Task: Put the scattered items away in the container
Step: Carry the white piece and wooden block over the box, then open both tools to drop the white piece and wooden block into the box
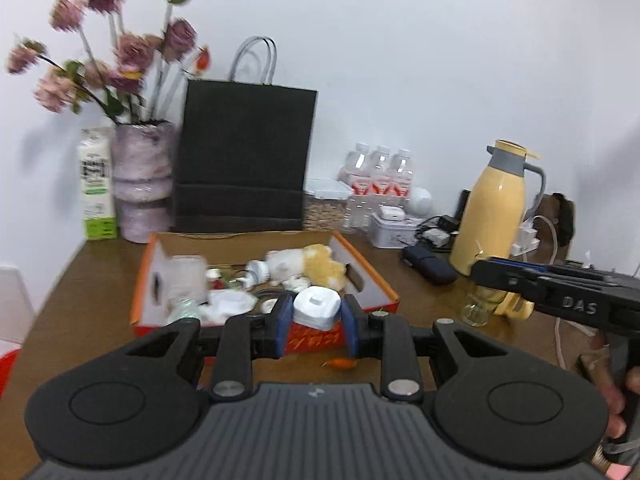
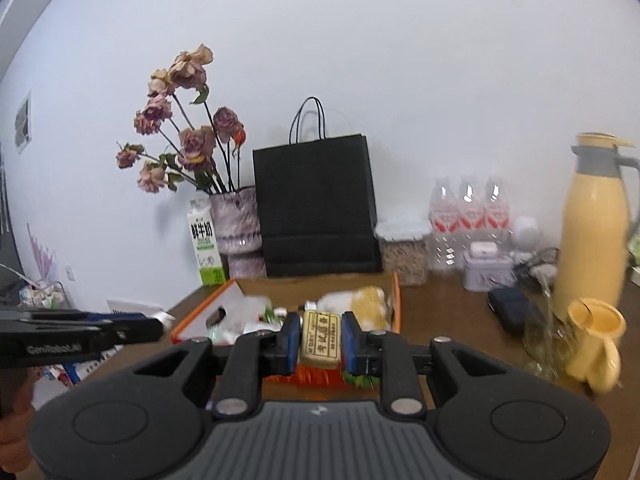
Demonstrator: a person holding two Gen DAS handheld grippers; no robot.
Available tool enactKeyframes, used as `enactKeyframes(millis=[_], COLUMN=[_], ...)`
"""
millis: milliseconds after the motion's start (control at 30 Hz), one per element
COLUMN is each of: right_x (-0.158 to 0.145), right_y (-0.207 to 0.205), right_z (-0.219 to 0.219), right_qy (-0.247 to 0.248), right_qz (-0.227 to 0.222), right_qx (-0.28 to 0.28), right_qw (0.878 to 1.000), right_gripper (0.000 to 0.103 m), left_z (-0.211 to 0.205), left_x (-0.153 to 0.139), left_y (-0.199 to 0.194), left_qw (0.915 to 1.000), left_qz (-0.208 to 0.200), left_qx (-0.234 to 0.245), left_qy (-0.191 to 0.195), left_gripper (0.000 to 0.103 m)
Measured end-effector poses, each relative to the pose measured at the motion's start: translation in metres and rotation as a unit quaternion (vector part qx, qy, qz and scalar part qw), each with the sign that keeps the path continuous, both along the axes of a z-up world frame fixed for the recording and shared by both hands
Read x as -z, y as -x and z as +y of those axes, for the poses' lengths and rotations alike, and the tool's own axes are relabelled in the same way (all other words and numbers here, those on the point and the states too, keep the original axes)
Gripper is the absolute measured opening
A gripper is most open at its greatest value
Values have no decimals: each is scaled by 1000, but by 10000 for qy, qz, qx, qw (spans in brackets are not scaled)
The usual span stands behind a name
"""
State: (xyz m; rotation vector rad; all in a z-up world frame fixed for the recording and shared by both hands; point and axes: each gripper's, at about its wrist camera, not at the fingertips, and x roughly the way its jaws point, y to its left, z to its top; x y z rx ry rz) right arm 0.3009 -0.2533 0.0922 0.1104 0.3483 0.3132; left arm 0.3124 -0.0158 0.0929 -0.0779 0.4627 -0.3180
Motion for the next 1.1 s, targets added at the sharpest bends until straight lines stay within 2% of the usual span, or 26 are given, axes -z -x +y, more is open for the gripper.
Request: enactKeyframes(millis=[200,333,467,633,800,900,933,967,1000,1033,1100], right_x=[-6,-2,19,50,76,83,84,84,84,83,80], right_y=[-72,-123,-181,-235,-266,-279,-283,-285,-285,-285,-283], right_z=[-1,2,-1,9,23,31,31,29,26,24,23], right_qy=[-273,-79,-112,0,337,498,467,343,163,11,-56], right_qz=[452,728,1298,2127,2716,2868,2908,2932,2930,2930,2927], right_qx=[-193,-190,-40,-12,84,173,190,201,186,153,132], right_qw=[9984,9971,9915,9771,9618,9566,9554,9552,9558,9560,9561], right_gripper=[21,21,21,21,23,23,31,41,46,49,50], left_z=[-4,1,2,-19,-29,-34,-36,-37,-37,-38,-36], left_x=[-11,-2,16,48,76,89,91,92,91,89,84], left_y=[-63,-110,-162,-199,-227,-238,-240,-242,-241,-240,-236], left_qw=[9996,9958,9849,9762,9602,9516,9488,9474,9483,9503,9537], left_qz=[250,880,1663,2169,2789,3070,3152,3189,3164,3105,3002], left_qx=[156,63,15,17,47,129,210,251,227,194,159], left_qy=[53,229,486,16,-132,-23,47,101,116,99,27], left_gripper=[27,27,27,27,27,29,32,41,49,52,54])
